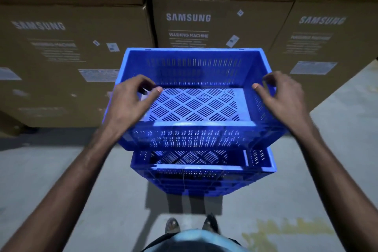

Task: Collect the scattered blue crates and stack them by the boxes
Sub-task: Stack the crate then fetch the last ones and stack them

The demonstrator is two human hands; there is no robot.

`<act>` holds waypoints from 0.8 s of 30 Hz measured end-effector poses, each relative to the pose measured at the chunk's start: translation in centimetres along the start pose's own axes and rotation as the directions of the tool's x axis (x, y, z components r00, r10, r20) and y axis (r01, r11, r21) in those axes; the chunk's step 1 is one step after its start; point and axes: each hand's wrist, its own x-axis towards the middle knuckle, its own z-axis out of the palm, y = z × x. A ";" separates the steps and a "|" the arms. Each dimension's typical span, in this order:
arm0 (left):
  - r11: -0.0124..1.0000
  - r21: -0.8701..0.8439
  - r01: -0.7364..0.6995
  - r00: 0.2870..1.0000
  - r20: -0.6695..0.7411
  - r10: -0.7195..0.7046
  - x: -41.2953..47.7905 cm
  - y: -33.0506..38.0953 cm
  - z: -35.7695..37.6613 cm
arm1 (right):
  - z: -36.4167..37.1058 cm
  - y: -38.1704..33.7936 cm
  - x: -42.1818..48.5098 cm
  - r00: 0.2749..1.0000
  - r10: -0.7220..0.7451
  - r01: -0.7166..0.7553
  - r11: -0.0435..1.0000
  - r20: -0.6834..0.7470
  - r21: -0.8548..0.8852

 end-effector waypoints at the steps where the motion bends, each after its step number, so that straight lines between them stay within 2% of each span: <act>1: 0.998 -0.005 -0.057 0.998 0.028 0.057 -0.9 1.2 0.6 | 0.4 -1.0 -1.3 0.998 -0.060 0.060 0.998 0.015 0.020; 4: 0.985 0.078 -0.155 0.978 0.153 0.142 -2.8 3.7 3.3 | 2.2 -3.8 -3.7 0.990 -0.122 0.118 0.992 0.074 0.053; 8: 0.951 0.269 -0.152 0.948 0.312 0.063 -4.2 4.7 6.5 | 3.5 -5.9 -4.9 0.982 -0.152 0.148 0.988 0.116 0.040; 11: 0.917 0.360 -0.174 0.963 0.257 0.082 -5.5 4.6 7.5 | 4.6 -5.5 -5.9 0.962 -0.219 0.211 0.975 0.163 0.065; 15: 0.931 0.334 -0.150 0.985 0.134 0.111 -6.7 3.8 7.1 | 5.9 -4.7 -7.0 0.932 -0.312 0.308 0.950 0.187 0.047; 21: 0.848 0.476 -0.232 0.972 0.154 0.179 -7.4 1.7 6.8 | 5.2 -5.0 -8.5 0.915 -0.358 0.370 0.928 0.184 -0.033; 24: 0.850 0.467 -0.244 0.970 0.114 0.216 -7.9 1.0 7.4 | 5.3 -4.8 -9.0 0.893 -0.392 0.431 0.886 0.222 -0.169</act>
